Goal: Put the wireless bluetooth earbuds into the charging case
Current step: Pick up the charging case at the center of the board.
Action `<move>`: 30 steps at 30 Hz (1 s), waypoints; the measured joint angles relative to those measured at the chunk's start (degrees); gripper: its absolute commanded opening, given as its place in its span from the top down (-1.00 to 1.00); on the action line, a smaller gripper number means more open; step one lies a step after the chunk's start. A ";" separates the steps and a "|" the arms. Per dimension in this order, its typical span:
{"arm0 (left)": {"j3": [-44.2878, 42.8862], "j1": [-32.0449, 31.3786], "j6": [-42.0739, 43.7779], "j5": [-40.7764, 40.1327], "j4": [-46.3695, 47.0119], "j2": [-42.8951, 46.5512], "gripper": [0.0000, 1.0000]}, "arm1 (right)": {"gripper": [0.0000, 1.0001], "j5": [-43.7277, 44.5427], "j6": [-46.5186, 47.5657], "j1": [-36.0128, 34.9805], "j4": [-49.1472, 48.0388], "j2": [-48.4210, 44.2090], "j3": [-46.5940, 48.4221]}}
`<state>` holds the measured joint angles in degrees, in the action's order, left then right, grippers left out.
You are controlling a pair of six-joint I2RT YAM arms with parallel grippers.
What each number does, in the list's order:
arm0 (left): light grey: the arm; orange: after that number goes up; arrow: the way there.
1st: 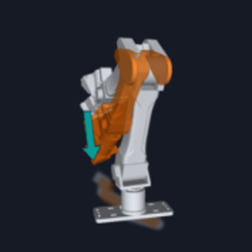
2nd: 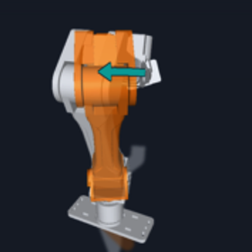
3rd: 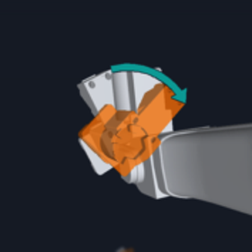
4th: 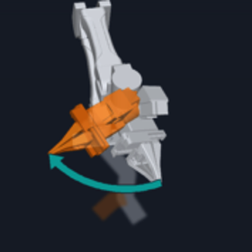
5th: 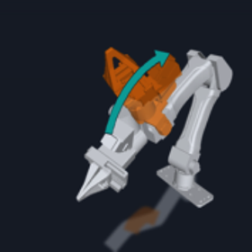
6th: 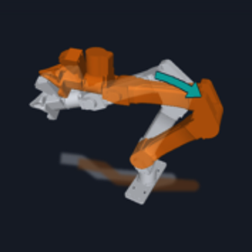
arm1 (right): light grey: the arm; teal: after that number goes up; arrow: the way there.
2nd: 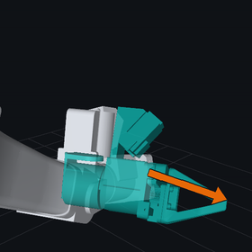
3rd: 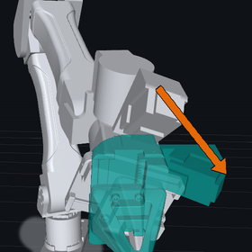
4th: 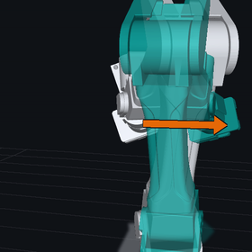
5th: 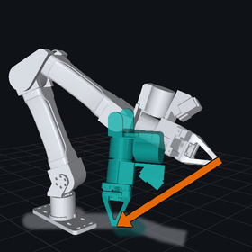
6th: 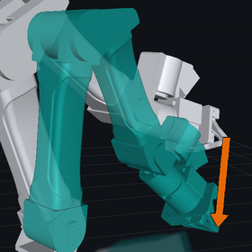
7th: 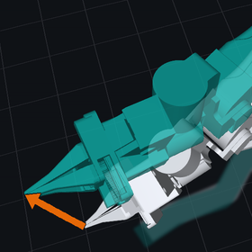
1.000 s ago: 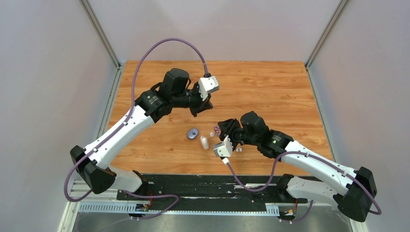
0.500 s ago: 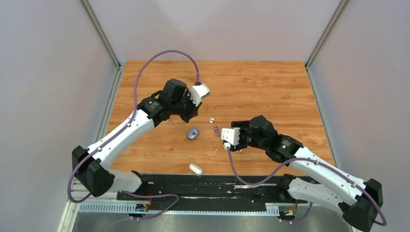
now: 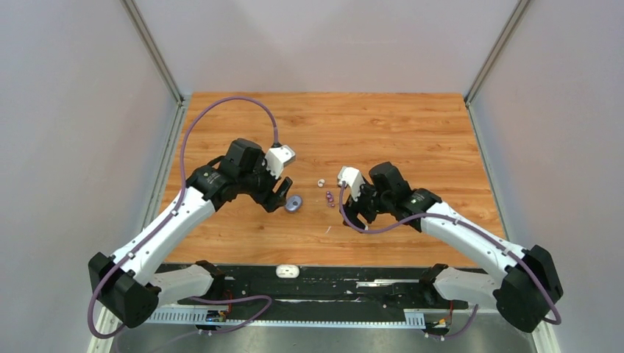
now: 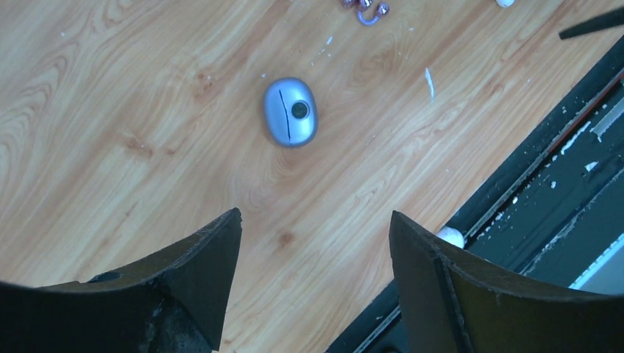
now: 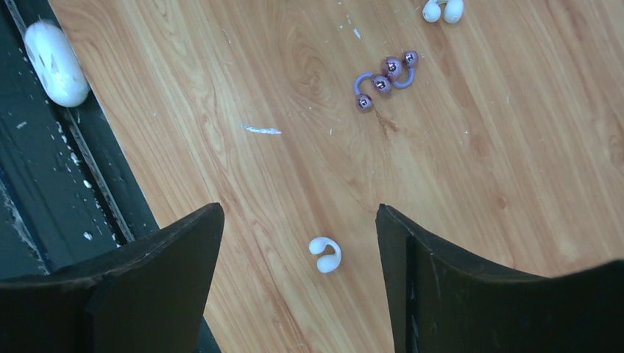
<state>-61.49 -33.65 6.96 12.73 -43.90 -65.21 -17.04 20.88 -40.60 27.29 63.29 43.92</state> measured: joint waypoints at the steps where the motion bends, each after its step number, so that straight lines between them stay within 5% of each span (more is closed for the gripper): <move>1: 0.00 0.42 -0.02 0.33 -0.68 0.20 -0.61 | -0.52 -1.46 -1.18 1.22 -0.22 1.60 0.68; 8: -0.07 6.97 -1.25 4.61 -6.67 0.07 -0.76 | -0.40 -10.54 -0.72 3.56 -1.20 6.29 2.54; 14: -3.21 14.34 -6.80 10.91 -11.10 -4.11 -0.65 | -0.34 -16.74 7.39 1.49 0.98 12.92 7.32; 22: 8.37 29.49 -17.79 22.12 -10.75 -6.91 -0.68 | -0.40 -18.23 28.00 -6.05 -1.07 13.70 3.52; 30: 13.90 33.11 -22.36 29.14 -12.63 -7.91 -0.66 | -0.44 -17.09 49.53 -12.33 -11.67 18.58 -2.08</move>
<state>-47.59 -0.54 -15.40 41.87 -56.53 -73.12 -34.13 70.41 -52.93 15.62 81.87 41.85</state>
